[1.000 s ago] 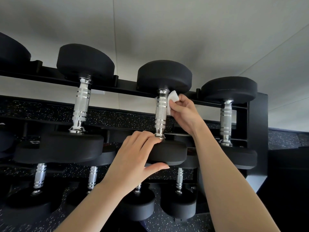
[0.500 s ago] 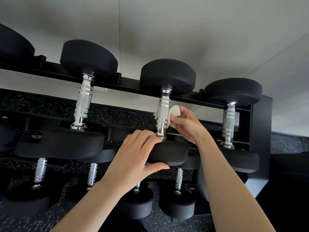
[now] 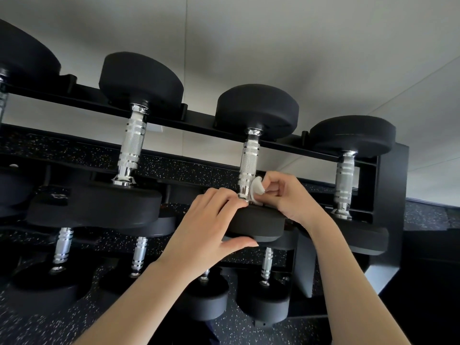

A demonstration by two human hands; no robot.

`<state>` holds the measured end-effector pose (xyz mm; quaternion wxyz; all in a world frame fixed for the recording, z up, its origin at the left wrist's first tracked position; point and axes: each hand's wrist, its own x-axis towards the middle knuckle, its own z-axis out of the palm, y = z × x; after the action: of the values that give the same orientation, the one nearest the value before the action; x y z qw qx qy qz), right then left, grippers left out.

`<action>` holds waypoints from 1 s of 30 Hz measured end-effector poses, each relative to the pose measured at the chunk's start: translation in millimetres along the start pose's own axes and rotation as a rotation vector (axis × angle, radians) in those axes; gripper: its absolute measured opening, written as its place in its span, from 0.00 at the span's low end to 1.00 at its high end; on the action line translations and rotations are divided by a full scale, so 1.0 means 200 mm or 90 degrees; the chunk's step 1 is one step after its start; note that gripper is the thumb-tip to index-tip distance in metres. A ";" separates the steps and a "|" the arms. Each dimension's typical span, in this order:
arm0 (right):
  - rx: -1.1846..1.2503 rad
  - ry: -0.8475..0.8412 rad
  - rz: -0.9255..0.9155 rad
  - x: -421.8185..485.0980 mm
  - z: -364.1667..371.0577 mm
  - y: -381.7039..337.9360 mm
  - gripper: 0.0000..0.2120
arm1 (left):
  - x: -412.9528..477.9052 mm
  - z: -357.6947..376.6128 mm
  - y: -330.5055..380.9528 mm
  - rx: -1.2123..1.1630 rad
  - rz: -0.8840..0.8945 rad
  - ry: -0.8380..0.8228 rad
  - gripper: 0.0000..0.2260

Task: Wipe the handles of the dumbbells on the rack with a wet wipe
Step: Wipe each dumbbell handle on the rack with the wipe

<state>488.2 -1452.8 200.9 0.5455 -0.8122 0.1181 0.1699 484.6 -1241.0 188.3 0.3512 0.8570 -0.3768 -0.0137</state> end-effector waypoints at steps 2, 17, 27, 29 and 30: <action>-0.075 0.053 -0.024 -0.01 0.01 0.00 0.06 | -0.01 0.00 0.00 -0.012 0.000 -0.004 0.26; -0.380 0.007 -0.117 0.00 0.06 -0.20 0.09 | -0.06 -0.03 -0.04 -0.069 -0.015 -0.016 0.26; -0.625 -0.100 -0.041 0.13 0.14 -0.31 0.11 | -0.07 -0.02 -0.06 -0.084 0.010 0.007 0.26; -0.643 -0.100 -0.032 0.14 0.15 -0.31 0.12 | -0.07 -0.02 -0.07 -0.084 0.010 0.006 0.26; -0.652 -0.100 -0.029 0.14 0.15 -0.31 0.12 | -0.07 -0.01 -0.07 -0.087 0.011 0.006 0.26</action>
<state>532.0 -1400.9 231.9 0.0886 -0.9622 -0.0390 0.2545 485.0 -1224.0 178.3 0.4106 0.8280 -0.3804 -0.0322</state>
